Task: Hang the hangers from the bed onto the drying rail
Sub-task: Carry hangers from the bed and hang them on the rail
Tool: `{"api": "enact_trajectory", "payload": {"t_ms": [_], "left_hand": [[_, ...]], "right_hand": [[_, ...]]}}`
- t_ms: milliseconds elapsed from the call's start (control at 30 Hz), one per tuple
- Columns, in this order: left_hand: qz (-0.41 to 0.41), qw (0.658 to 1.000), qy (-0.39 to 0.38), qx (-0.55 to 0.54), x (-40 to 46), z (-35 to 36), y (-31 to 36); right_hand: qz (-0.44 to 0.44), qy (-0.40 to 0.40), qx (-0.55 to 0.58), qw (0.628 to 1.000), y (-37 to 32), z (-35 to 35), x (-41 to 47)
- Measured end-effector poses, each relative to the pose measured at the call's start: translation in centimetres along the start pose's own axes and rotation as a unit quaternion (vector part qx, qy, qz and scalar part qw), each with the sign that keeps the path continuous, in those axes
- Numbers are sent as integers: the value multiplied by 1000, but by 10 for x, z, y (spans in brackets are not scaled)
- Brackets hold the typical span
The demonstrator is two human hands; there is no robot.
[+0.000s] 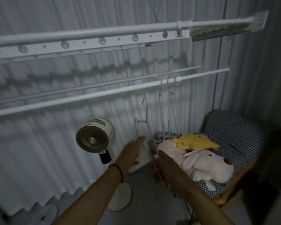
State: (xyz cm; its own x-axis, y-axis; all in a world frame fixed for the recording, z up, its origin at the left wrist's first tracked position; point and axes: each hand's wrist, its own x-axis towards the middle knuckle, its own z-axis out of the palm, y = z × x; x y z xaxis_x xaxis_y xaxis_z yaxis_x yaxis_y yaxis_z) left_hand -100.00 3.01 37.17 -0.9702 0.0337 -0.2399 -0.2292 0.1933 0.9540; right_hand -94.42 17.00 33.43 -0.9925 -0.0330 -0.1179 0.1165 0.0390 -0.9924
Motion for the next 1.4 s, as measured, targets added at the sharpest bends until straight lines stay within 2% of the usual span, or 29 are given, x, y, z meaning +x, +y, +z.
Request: {"api": "enact_trajectory", "payload": {"t_ms": [67,167,233,367,467,600,733,900,1400], "left_hand": [[119,982,69,131,18,-20,19],[313,891,155,290,47,-53,55],[386,839,184,338,68,-71,83],[435,731,216,480,114,-92,125],[401,686,203,573,145,-96,140],[355,677,192,615,176,-99,141],[376,671,204,606,187,-102,132],[406,659,218,594,195,-106,126],[398,648,220,611,195,-101,122]], "right_hand": [[20,2,27,999,-25,-13,17],[33,2,27,999,-63,-26,31],[12,8,0,1000,-83,-30,38],[-4,43,-31,999,-111,-31,65],[12,71,-12,997,-123,-28,84],[26,103,-52,993,-129,-27,107],[45,116,-82,989,-123,-24,120],[134,117,-63,982,-106,-21,133],[114,105,-107,982,-95,-23,132]]}}
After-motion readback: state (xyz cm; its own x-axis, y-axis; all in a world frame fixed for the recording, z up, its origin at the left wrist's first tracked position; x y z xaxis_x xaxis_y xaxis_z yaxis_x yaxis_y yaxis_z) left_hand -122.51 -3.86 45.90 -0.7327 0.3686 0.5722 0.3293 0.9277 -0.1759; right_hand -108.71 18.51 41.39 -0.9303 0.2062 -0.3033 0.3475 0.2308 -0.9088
